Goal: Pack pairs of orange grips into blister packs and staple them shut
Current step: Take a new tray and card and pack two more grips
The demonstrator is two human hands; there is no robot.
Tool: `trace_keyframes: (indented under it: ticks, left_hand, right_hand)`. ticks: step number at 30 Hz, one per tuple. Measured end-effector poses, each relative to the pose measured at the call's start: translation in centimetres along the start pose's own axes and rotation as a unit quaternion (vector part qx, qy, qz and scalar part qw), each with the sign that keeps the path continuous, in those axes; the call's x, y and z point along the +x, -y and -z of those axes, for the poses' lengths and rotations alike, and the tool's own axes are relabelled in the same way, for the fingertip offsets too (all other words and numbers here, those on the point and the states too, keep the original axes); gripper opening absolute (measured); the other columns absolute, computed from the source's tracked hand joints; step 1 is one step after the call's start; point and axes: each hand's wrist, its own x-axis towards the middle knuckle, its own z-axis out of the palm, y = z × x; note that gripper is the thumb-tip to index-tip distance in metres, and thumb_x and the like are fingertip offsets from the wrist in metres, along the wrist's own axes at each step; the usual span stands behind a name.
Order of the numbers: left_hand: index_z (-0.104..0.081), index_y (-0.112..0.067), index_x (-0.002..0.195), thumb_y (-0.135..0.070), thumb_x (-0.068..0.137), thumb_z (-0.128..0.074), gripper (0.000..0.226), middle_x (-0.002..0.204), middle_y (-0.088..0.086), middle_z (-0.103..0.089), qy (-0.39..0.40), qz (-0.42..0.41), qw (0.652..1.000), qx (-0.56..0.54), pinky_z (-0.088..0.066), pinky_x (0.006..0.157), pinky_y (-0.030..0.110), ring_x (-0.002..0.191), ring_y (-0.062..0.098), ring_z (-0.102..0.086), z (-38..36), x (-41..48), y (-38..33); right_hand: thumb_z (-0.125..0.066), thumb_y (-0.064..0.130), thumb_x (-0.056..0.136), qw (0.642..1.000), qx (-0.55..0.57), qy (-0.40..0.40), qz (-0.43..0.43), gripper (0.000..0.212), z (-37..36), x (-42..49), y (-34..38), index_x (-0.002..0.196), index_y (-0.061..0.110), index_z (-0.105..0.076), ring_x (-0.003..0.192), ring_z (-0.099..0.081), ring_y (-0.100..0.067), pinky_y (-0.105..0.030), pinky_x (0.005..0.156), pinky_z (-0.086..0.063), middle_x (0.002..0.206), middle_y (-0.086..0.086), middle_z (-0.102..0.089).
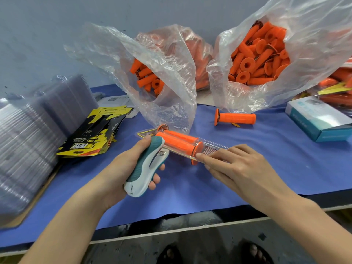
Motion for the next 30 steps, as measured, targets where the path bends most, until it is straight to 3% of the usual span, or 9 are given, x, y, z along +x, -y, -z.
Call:
trace_keyframes:
  ticks: [5, 11, 19, 25, 30]
  left_hand:
    - [-0.070, -0.012, 0.112, -0.062, 0.088, -0.053, 0.058, 0.087, 0.017, -0.068, 0.008, 0.032, 0.999, 0.022, -0.052, 0.048, 0.029, 0.060, 0.028, -0.060, 0.0, 0.3, -0.3]
    - [-0.068, -0.008, 0.114, -0.061, 0.091, -0.053, 0.060, 0.087, 0.018, -0.067, 0.006, 0.070, 0.997, 0.036, -0.050, 0.051, 0.031, 0.062, 0.030, -0.060, 1.3, 0.6, -0.8]
    - [-0.064, -0.007, 0.120, -0.059, 0.091, -0.055, 0.060, 0.087, 0.020, -0.066, 0.022, 0.097, 0.994, 0.043, -0.051, 0.049, 0.031, 0.062, 0.029, -0.060, 1.9, 1.1, -0.6]
    - [-0.067, -0.012, 0.116, -0.062, 0.089, -0.055, 0.058, 0.087, 0.019, -0.068, 0.014, 0.082, 0.996, 0.030, -0.055, 0.051, 0.030, 0.066, 0.029, -0.065, 1.0, 1.7, -0.1]
    - [-0.065, -0.005, 0.119, -0.062, 0.088, -0.057, 0.065, 0.088, 0.020, -0.066, 0.028, 0.091, 0.995, 0.003, -0.055, 0.052, 0.030, 0.064, 0.029, -0.063, 0.7, 2.4, 1.0]
  right_hand:
    - [-0.055, 0.024, 0.097, 0.999, -0.025, 0.012, 0.038, 0.030, -0.7, -0.3, 0.1, 0.125, 0.025, -0.067, 0.075, -0.065, -0.022, -0.036, 0.072, -0.053, 0.099, 0.007, -0.069]
    - [-0.067, 0.010, 0.086, 0.993, -0.082, 0.022, 0.083, 0.044, -1.3, -0.6, 0.0, 0.129, 0.021, -0.061, 0.069, -0.057, -0.022, -0.037, 0.072, -0.050, 0.098, 0.003, -0.065]
    - [-0.036, -0.001, 0.089, 0.992, -0.069, 0.035, 0.104, 0.051, -0.7, -0.3, 0.5, 0.128, 0.018, -0.062, 0.075, -0.062, -0.026, -0.039, 0.074, -0.053, 0.101, -0.001, -0.066]
    - [-0.067, 0.001, 0.079, 0.994, -0.059, 0.038, 0.079, 0.055, -1.0, -0.4, 0.6, 0.129, 0.020, -0.062, 0.074, -0.061, -0.024, -0.035, 0.067, -0.050, 0.105, 0.002, -0.066]
    - [-0.045, 0.001, 0.083, 0.993, -0.054, 0.041, 0.095, 0.051, -1.0, -0.5, 0.3, 0.126, 0.022, -0.063, 0.077, -0.062, -0.023, -0.034, 0.070, -0.050, 0.106, 0.004, -0.066]
